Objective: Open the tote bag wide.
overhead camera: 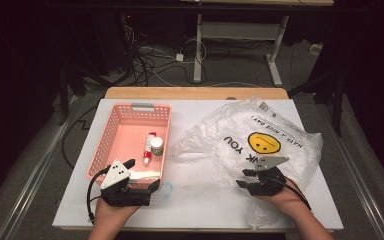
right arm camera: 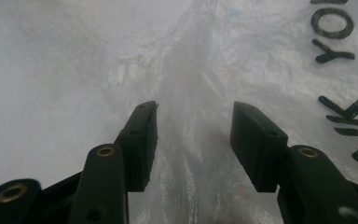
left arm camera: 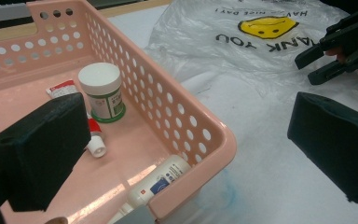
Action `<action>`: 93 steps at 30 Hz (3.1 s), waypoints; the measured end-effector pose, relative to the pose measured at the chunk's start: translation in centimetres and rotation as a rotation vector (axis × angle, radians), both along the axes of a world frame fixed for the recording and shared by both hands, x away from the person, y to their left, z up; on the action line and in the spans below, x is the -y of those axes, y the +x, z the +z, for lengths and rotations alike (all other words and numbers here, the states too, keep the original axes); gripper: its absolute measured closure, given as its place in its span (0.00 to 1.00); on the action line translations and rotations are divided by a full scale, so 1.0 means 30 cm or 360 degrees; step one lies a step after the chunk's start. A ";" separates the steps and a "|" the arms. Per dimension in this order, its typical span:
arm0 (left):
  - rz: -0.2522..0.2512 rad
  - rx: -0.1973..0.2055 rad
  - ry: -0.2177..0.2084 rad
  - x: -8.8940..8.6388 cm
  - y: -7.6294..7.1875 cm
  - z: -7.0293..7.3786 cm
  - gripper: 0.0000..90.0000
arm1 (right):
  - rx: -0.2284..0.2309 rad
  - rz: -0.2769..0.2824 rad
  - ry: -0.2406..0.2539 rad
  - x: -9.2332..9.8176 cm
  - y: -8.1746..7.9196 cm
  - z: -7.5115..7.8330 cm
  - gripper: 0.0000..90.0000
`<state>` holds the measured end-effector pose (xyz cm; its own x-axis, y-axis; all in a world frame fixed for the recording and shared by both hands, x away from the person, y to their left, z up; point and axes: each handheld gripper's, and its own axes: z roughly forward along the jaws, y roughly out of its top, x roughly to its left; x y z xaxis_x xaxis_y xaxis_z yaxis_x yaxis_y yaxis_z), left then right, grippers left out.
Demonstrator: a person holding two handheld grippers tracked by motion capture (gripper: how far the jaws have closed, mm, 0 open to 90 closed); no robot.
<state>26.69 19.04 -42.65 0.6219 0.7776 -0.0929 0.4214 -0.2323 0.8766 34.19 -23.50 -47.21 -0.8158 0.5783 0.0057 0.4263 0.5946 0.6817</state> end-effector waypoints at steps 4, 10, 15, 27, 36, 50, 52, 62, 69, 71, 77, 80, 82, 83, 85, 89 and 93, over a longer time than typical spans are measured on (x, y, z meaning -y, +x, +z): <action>-0.0001 -0.0006 0.0008 -0.006 0.006 -0.005 0.00 | -0.0012 -0.0007 0.0001 0.005 0.009 -0.012 0.61; -0.0006 -0.0003 0.0008 -0.011 0.009 -0.003 0.00 | 0.0016 -0.0034 -0.0019 0.008 0.014 -0.012 0.75; -0.0004 -0.0012 0.0012 -0.014 0.008 -0.009 0.00 | 0.0017 -0.0055 -0.0016 0.013 0.018 -0.012 0.89; -0.0008 -0.0002 0.0013 -0.017 0.008 -0.004 0.00 | 0.0051 -0.0109 0.0117 0.039 0.021 0.016 0.94; -0.0008 0.0001 0.0017 -0.016 0.006 -0.002 0.00 | 0.0080 -0.0080 -0.0003 0.004 0.029 -0.009 0.94; -0.0026 0.0017 0.0022 -0.010 -0.003 0.001 0.00 | 0.0189 -0.0144 0.0192 0.027 0.017 0.048 1.00; -0.0027 0.0019 0.0022 -0.007 -0.003 0.001 0.00 | 0.0215 -0.0160 0.0225 0.029 0.013 0.059 1.00; -0.0052 0.0025 0.0019 0.007 0.005 -0.004 0.00 | 0.0235 -0.0243 0.0385 0.034 0.031 0.117 1.00; -0.0079 0.0035 0.0021 0.016 0.012 -0.002 0.00 | 0.0306 -0.0265 0.0429 0.039 0.035 0.162 1.00; -0.0082 0.0035 0.0019 0.016 0.013 -0.001 0.00 | 0.0349 -0.0290 0.0476 0.050 0.024 0.157 1.00; -0.0061 0.0038 0.0017 0.005 0.010 0.001 0.00 | 0.0412 -0.0334 0.0497 0.076 0.016 0.174 1.00; -0.0049 0.0041 0.0020 0.000 0.006 0.003 0.00 | 0.0453 -0.0322 0.0513 0.069 0.017 0.192 1.00; -0.0036 0.0041 0.0012 -0.005 0.004 0.004 0.00 | 0.0461 -0.0321 0.0522 0.066 0.016 0.199 1.00; -0.0031 0.0038 0.0009 -0.007 0.004 0.004 0.00 | 0.0488 -0.0311 0.0538 0.062 0.017 0.216 1.00; -0.0028 0.0036 0.0006 -0.010 0.005 0.004 0.00 | 0.0526 -0.0313 0.0547 0.059 0.016 0.235 1.00; -0.0025 0.0034 0.0010 -0.009 0.006 0.002 0.00 | 0.0575 -0.0319 0.0557 0.057 0.012 0.255 1.00; -0.0023 0.0026 0.0000 -0.010 0.012 0.000 0.00 | 0.0593 -0.0326 0.0590 0.052 0.013 0.272 1.00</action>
<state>27.04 19.33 -42.65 0.6345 0.7684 -0.0830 0.4038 -0.2380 0.8834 34.57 -25.07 -39.06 -0.6727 0.7393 -0.0282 0.1982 0.2168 0.9559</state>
